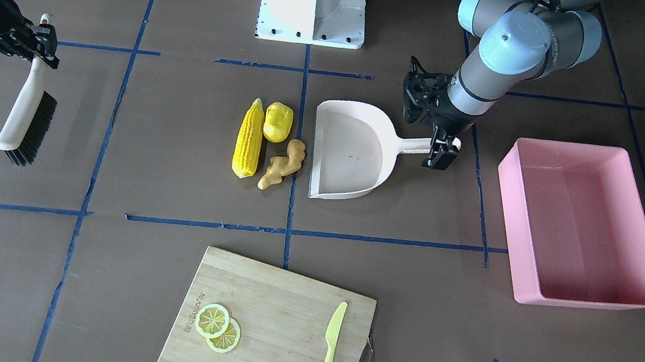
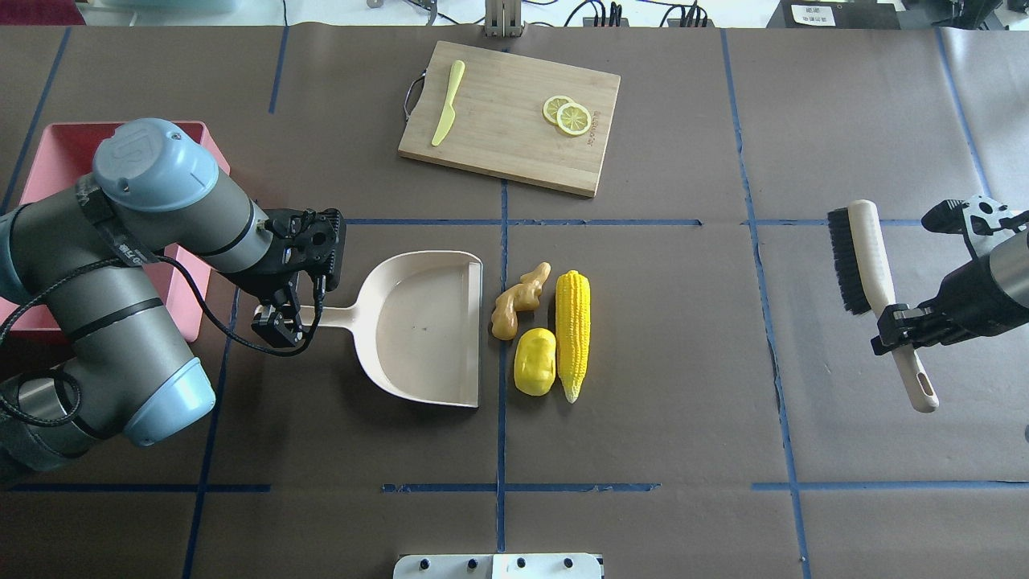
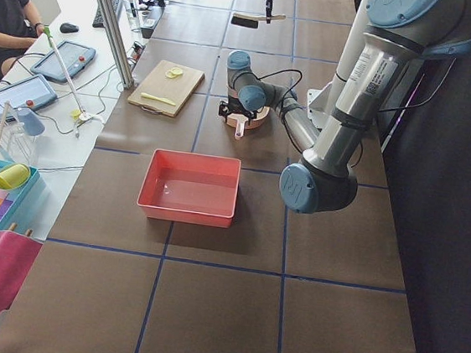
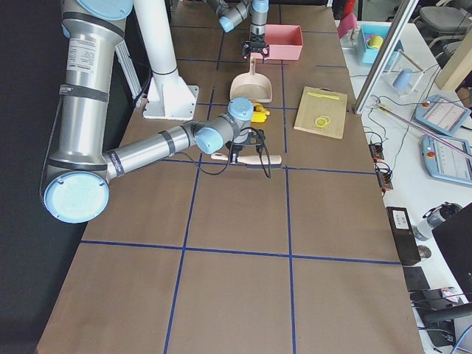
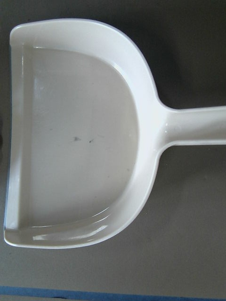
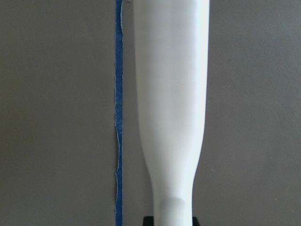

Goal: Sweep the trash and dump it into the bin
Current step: 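Grasp the dustpan handle with the left gripper while the right grasps the brush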

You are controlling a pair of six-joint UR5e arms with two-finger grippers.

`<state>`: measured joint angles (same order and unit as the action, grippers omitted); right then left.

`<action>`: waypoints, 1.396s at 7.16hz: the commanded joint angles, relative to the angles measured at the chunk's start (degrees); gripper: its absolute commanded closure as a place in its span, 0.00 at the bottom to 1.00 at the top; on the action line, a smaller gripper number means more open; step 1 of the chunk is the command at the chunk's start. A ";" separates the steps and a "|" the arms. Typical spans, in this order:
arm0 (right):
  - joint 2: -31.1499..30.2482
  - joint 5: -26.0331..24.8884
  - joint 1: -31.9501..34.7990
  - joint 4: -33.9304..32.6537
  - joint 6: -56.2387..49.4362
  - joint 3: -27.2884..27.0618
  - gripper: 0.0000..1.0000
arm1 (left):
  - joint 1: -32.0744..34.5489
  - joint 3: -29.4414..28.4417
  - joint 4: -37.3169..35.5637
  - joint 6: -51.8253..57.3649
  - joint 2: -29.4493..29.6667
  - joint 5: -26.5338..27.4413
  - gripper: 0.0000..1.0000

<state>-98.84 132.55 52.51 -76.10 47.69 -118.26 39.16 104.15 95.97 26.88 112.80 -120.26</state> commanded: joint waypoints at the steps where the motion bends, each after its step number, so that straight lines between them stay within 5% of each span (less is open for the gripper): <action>1: 1.27 1.21 0.22 -2.45 0.12 -0.74 1.00 | -0.22 -0.70 -0.16 0.01 0.05 -0.15 0.00; 10: 11.03 0.25 -3.29 -13.98 0.64 -1.27 1.00 | -2.86 -2.45 -0.34 -0.69 -0.31 0.02 0.00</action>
<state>-88.39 132.88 49.71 -89.65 48.26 -119.47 36.36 102.02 95.65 26.17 112.48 -120.19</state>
